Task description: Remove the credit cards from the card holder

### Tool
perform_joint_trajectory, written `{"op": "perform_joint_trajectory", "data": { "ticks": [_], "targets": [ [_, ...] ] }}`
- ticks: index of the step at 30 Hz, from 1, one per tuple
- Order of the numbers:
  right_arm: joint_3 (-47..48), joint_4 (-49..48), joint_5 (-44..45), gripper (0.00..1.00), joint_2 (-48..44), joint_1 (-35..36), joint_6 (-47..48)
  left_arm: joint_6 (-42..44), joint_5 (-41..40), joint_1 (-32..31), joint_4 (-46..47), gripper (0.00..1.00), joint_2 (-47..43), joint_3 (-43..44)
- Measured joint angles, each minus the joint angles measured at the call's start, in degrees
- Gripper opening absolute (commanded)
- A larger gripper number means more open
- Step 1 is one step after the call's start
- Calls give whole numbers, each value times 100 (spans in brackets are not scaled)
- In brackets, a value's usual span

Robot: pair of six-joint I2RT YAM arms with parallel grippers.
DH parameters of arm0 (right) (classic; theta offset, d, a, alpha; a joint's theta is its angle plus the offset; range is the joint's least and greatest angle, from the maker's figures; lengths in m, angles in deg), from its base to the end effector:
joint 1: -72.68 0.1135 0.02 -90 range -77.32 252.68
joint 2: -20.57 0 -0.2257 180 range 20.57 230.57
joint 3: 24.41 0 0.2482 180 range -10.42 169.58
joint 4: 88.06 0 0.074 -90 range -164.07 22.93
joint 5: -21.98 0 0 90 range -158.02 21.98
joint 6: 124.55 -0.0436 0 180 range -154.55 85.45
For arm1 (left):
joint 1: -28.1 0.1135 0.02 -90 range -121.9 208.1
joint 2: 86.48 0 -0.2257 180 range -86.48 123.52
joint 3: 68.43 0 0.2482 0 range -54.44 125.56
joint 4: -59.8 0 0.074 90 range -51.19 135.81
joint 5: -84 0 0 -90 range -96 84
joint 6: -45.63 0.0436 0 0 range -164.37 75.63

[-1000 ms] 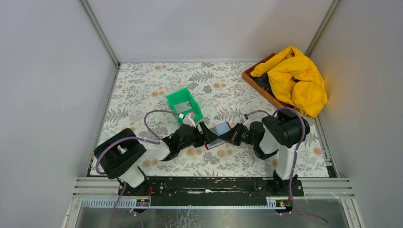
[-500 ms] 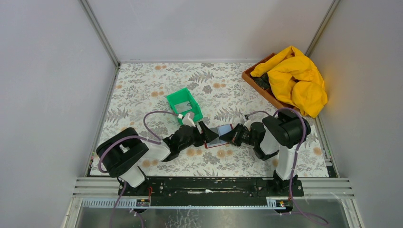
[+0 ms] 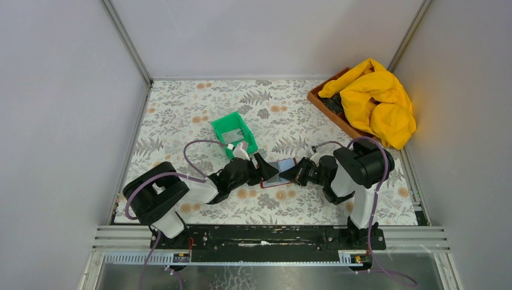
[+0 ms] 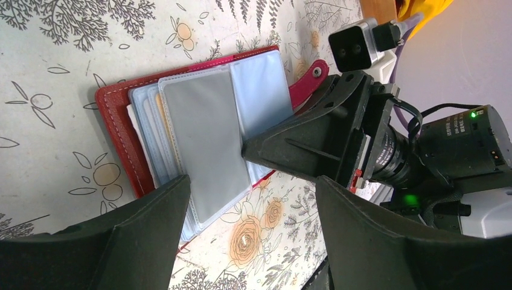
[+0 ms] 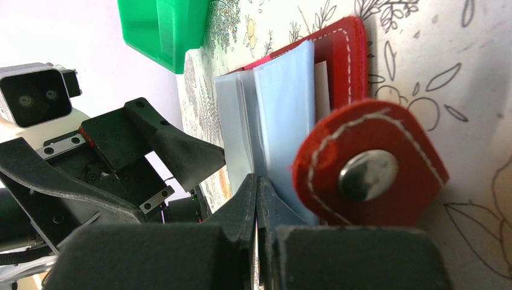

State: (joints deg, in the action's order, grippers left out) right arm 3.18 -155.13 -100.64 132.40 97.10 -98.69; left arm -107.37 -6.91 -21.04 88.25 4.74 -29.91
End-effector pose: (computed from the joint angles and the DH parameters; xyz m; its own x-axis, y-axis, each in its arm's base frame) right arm 0.2039 0.1184 0.0434 -0.8526 0.4453 -0.2735 -0.1145 0.3515 0.9292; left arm 0.1853 -0.2132 0.0934 -0.7873 -0.4516 -0.4197 0.0996 0.5787 -0.8094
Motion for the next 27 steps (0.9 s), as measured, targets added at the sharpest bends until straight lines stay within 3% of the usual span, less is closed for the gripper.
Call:
{"op": "perform_joint_trajectory", "data": {
  "ticks": [27],
  "targets": [
    [-31,-391,-127,0,195,-46,-70,186,-186,-151,-789,82,-195,363]
  ]
}}
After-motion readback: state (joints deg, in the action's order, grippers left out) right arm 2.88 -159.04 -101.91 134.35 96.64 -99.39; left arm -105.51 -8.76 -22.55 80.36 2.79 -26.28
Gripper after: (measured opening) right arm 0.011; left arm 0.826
